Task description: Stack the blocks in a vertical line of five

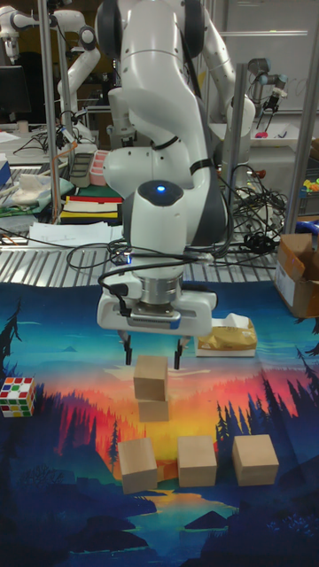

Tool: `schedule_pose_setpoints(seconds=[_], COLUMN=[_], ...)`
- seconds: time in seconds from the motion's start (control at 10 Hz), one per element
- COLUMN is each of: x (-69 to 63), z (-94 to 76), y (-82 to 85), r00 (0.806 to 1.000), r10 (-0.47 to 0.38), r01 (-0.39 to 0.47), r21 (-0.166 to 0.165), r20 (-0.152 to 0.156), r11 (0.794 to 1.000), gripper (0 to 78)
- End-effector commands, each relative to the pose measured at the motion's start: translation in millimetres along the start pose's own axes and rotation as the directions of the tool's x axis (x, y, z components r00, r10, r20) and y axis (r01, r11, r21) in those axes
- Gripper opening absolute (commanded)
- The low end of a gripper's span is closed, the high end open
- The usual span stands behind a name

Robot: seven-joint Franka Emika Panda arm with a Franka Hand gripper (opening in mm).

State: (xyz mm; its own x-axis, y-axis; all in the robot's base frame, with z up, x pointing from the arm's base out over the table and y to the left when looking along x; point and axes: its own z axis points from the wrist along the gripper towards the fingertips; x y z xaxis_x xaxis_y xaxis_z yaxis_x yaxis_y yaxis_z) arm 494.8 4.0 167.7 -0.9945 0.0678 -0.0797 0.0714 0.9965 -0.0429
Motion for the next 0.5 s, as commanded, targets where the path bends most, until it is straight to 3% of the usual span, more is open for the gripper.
schedule_pose_setpoints(seconds=[0.1, 0.5], x=[-27.9, -31.8], z=[-22.1, -22.2], y=[9.3, 10.2], r00=[1.0, 0.999], r10=[0.023, 0.03], r01=[-0.023, -0.03], r21=[0.015, 0.016], r20=[-0.012, -0.014], r11=[1.0, 0.999], gripper=[77.5, 77.5])
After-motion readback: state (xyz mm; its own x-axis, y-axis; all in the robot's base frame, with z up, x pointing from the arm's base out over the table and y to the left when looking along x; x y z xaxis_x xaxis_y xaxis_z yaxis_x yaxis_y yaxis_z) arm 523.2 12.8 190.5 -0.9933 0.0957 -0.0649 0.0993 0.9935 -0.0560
